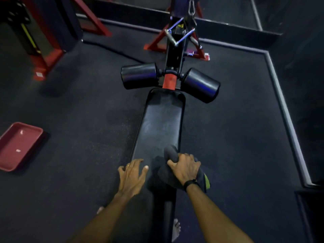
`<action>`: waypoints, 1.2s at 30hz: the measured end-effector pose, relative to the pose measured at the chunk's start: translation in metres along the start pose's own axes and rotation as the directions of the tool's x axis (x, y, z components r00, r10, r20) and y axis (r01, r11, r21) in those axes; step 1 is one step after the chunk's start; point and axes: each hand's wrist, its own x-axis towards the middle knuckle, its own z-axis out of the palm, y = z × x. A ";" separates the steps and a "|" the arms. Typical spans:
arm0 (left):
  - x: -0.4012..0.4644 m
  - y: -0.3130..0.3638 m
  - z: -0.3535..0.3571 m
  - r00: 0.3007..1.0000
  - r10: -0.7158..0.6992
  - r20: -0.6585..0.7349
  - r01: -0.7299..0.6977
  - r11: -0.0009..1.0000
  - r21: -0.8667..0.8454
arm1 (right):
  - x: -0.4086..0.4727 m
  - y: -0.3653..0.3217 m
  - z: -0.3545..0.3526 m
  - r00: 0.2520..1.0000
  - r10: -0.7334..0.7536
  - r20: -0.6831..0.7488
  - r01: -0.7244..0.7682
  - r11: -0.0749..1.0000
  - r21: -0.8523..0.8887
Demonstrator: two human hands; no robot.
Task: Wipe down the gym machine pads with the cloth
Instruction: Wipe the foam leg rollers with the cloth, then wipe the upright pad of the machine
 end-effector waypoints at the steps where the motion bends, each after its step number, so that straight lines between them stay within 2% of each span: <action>1: -0.007 0.008 -0.012 1.000 0.007 -0.007 -0.007 1.000 -0.013 | -0.013 -0.006 -0.010 1.000 -0.010 -0.027 0.011 0.999 0.036; 5: -0.020 0.006 -0.055 0.997 -0.044 -0.069 0.040 0.997 -0.059 | -0.053 -0.036 -0.029 0.998 -0.023 -0.064 0.030 0.993 0.113; 9: -0.039 -0.031 -0.107 0.992 -0.026 -0.125 0.017 0.997 -0.069 | -0.098 -0.086 -0.045 0.992 -0.073 -0.103 0.092 0.978 0.187; 15: -0.098 -0.104 -0.202 0.962 -0.109 -0.249 0.081 0.989 -0.121 | -0.161 -0.201 -0.065 0.949 -0.288 -0.127 0.306 0.939 0.157; 22: -0.148 -0.172 -0.313 0.900 -0.167 -0.403 0.111 0.981 -0.157 | -0.209 -0.329 -0.085 0.838 -0.512 -0.189 0.534 0.841 0.089; 27: -0.166 -0.188 -0.379 0.856 -0.192 -0.481 0.114 0.976 -0.185 | -0.247 -0.399 -0.112 0.695 -0.647 -0.312 0.675 0.738 -0.026; 32: -0.166 -0.176 -0.452 0.786 -0.105 -0.610 0.027 0.990 -0.135 | -0.260 -0.453 -0.158 0.580 -0.667 -0.468 0.732 0.678 -0.060; 36: -0.162 -0.169 -0.493 0.741 -0.044 -0.670 -0.041 0.993 -0.110 | -0.252 -0.474 -0.190 0.532 -0.634 -0.560 0.734 0.676 -0.067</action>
